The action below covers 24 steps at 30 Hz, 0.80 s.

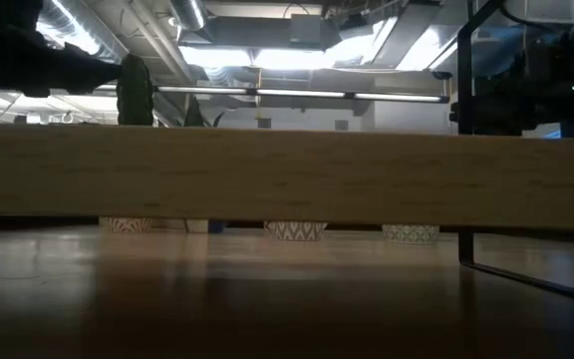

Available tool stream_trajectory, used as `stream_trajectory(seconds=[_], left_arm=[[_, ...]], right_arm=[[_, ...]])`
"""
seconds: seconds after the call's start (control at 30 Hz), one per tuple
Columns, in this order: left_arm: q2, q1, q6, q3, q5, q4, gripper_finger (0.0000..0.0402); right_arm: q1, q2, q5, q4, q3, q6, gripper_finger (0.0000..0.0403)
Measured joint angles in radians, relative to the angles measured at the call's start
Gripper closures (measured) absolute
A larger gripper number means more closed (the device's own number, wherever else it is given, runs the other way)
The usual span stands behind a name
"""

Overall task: Place coffee mugs
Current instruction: Put the yellow patterned mug on the shelf

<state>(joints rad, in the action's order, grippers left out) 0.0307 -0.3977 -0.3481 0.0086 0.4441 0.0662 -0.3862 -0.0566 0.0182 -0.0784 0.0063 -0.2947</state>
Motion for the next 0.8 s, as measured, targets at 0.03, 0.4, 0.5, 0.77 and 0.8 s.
stream_trajectory(seconds=[0.03, 0.4, 0.5, 0.77, 0.8], left_arm=[[0.000, 0.000, -0.002, 0.000, -0.001, 0.000, 0.0208], [0.000, 0.000, 0.302, 0.000, -0.151, 0.034, 0.0208], [0.001, -0.001, 0.460, 0.000, -0.148, 0.088, 0.0208], [0.002, 0.000, 0.716, 0.000, -0.153, 0.123, 0.0208], [0.002, 0.000, 0.744, 0.000, -0.149, 0.126, 0.0208]], right_arm=[[0.000, 0.000, 0.021, 0.000, 0.000, -0.023, 0.0292], [0.000, 0.000, 0.079, -0.001, 0.000, -0.098, 0.0292], [0.000, 0.000, 0.079, -0.001, 0.000, -0.098, 0.0292], [0.000, 0.000, 0.079, -0.002, 0.000, -0.098, 0.0292], [0.000, 0.000, 0.079, -0.002, 0.000, -0.098, 0.0292]])
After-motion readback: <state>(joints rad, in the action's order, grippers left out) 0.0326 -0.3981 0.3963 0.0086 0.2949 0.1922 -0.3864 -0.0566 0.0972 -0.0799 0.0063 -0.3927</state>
